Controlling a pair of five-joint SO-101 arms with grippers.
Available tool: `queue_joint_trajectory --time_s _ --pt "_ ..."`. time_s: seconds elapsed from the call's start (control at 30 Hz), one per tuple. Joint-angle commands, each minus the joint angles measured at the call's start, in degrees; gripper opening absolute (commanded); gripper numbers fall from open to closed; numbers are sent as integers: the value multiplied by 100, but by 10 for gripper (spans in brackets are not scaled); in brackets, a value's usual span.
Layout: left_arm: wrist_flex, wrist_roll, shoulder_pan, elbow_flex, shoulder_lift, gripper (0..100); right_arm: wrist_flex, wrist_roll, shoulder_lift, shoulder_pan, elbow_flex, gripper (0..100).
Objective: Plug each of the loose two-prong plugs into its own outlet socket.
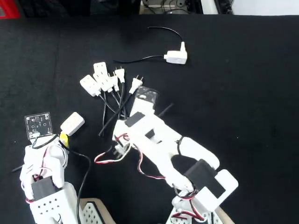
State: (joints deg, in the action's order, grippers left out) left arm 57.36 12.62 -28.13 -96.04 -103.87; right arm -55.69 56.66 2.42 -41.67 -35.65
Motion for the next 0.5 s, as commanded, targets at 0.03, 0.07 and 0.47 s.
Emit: queue_joint_trajectory --time_s 0.03,0.07,0.47 --pt "-149 44 -22 -48 -26 213 -1090 -721 -57 -123 664 12" --pt "-149 44 -22 -48 -26 213 -1178 -914 -57 -88 725 12" --pt "-185 378 4 -127 -26 213 158 -3640 -840 352 242 12"
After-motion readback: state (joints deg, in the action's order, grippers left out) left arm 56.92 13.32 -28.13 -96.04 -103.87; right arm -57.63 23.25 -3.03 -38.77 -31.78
